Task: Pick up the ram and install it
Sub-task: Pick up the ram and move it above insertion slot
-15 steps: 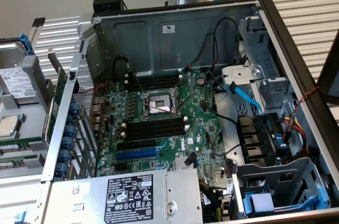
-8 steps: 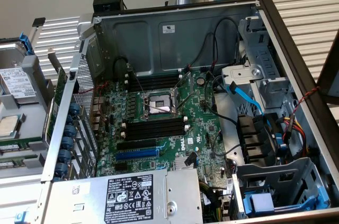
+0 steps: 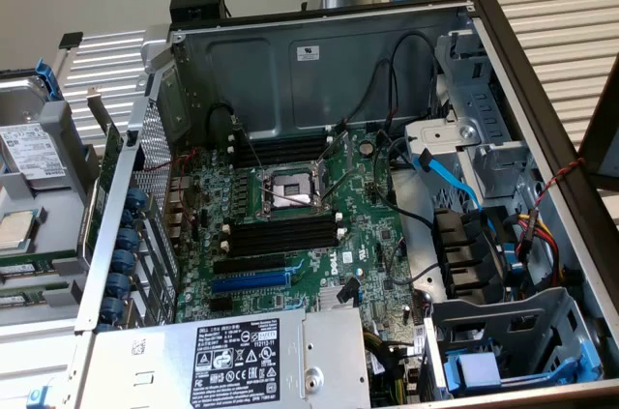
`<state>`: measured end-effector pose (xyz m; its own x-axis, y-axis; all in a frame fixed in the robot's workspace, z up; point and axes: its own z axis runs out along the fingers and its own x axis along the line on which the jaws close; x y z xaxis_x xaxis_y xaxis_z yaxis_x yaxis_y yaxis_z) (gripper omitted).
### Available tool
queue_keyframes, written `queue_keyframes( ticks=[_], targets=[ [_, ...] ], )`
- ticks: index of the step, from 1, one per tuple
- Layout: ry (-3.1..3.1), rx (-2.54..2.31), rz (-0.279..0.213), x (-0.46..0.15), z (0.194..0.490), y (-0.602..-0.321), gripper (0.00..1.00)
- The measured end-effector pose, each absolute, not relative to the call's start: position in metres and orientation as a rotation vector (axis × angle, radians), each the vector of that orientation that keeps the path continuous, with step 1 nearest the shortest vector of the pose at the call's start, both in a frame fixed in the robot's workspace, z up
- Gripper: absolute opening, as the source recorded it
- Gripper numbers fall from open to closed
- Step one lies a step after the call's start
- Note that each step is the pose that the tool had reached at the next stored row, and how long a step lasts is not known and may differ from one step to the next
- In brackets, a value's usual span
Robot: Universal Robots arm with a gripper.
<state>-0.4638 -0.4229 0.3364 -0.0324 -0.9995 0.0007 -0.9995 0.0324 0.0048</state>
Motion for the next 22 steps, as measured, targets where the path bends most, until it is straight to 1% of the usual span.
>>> queue_keyframes(
  ticks=[9, 16, 22],
  targets=[
    [-2.254, 2.184, -0.002, -0.462, 0.32, -0.418, 0.11],
    [-2.264, 2.194, 0.026, -0.462, 0.313, -0.418, 0.11],
    [-2.265, 2.194, 0.034, -0.462, 0.306, -0.423, 0.11]
  ],
)
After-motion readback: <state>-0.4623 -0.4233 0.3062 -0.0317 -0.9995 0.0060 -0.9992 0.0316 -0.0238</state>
